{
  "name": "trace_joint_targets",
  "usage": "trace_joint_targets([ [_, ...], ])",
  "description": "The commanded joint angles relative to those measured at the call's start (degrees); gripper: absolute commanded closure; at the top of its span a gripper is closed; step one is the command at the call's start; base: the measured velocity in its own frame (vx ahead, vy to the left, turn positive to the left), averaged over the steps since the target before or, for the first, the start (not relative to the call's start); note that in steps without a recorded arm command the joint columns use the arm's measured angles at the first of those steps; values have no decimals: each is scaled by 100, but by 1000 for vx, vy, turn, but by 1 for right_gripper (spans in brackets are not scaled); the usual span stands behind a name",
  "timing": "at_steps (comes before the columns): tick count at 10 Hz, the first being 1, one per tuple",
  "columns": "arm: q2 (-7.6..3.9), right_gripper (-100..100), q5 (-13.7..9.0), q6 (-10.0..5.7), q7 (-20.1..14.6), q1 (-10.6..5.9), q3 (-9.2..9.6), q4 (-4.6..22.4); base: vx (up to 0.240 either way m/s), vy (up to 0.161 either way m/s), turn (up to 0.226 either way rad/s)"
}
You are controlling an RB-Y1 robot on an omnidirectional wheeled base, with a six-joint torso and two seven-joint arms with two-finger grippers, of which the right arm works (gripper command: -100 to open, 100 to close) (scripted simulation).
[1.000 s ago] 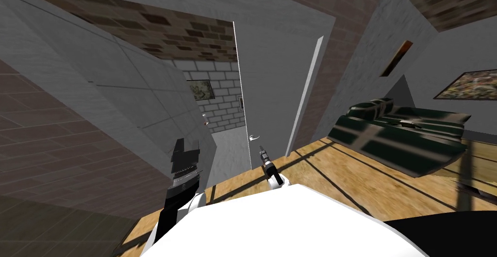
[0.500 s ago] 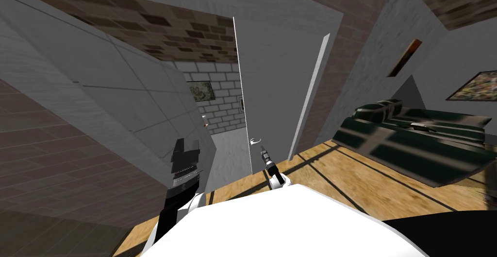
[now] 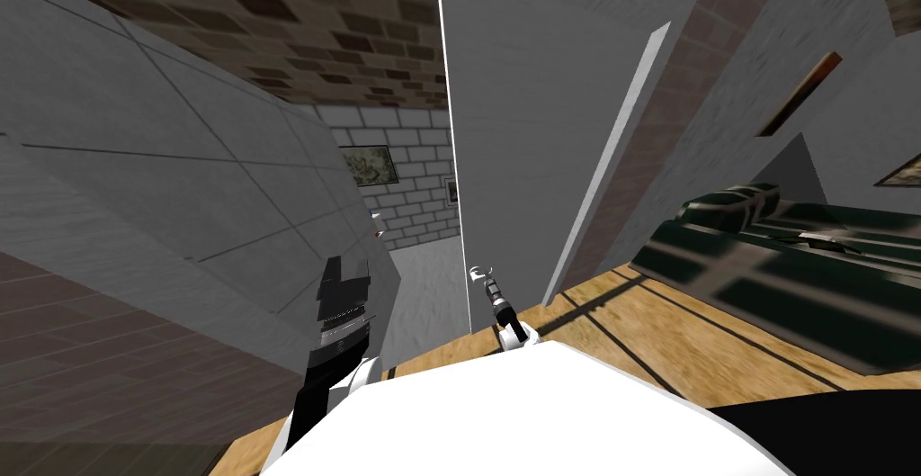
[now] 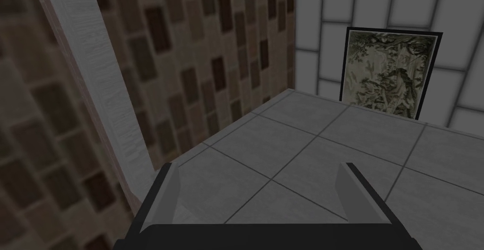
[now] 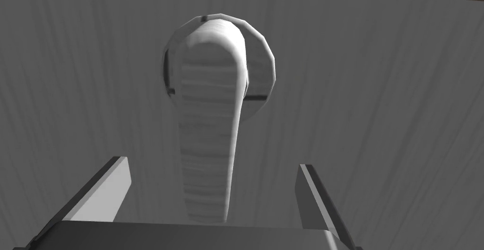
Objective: Push the door open
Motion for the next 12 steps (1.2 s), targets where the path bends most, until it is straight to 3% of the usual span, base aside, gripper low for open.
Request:
trace_joint_targets([
  [1,106,-100,-8,-3,6,5,-16,5,198,28,23],
  [2,61,-100,-2,28,3,29,-6,-58,88,11,5],
  [3,61,100,-2,28,3,29,-6,-58,-13,-1,-4],
  [8,61,100,-2,28,3,29,-6,-58,-8,-2,4],
  [12,-54,100,-74,32,44,6,-143,-60,146,52,-24],
])
